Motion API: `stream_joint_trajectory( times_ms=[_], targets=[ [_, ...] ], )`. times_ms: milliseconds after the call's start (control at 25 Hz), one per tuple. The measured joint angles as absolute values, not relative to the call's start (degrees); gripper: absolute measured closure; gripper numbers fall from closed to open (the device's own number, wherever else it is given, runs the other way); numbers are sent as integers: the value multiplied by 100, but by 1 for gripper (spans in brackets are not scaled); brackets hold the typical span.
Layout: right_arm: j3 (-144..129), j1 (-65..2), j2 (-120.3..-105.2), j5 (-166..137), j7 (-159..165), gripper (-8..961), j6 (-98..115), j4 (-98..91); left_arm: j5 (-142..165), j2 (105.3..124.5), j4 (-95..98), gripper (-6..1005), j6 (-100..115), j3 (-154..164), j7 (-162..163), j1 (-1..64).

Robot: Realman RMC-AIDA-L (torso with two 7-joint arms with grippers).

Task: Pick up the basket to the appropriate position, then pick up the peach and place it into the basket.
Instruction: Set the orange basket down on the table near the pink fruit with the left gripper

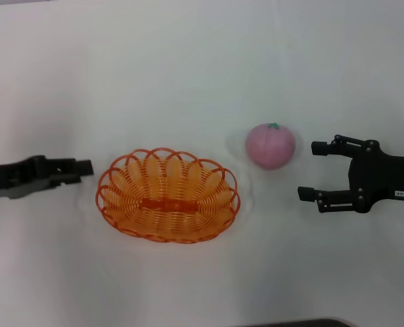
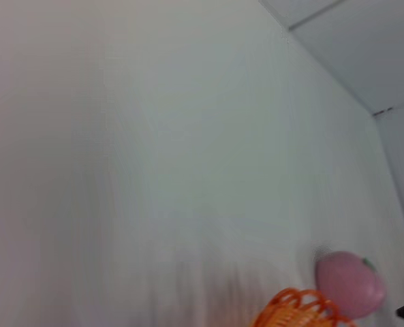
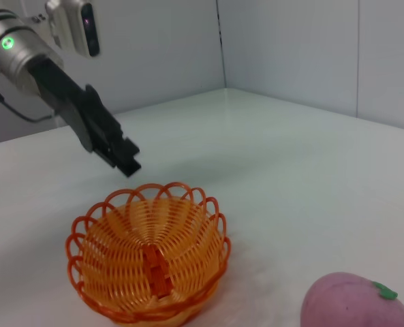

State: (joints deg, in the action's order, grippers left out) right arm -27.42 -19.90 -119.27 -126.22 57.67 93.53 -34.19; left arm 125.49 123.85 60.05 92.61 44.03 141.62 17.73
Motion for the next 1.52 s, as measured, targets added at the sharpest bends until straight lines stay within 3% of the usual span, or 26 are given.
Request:
stream_joint_trajectory(
  times_ms=[240, 680, 880, 1160, 1520],
  targets=[
    [-2686, -1988, -11924, -12618, 5770, 31, 9353, -3419, 12159, 12359, 5928, 618, 9834, 3396, 12678, 1772],
    [-2599, -2021, -11934, -12612, 5791, 35, 9346, -3409, 11823, 12420, 5506, 214, 10069, 3193, 9268, 1545],
    [-2521, -2027, -11936, -12607, 5792, 36, 9342, -3389, 11498, 12440, 5224, 78, 10085, 3176, 7683, 1371],
    [-2450, -2030, -11936, -12603, 5792, 39, 9342, -3374, 11348, 12454, 4724, 81, 10247, 2966, 5585, 1097],
    [-2378, -1983, -11936, -12603, 5745, 42, 9343, -3354, 12104, 12438, 4762, 91, 10505, 2733, 5252, 957]
  ],
)
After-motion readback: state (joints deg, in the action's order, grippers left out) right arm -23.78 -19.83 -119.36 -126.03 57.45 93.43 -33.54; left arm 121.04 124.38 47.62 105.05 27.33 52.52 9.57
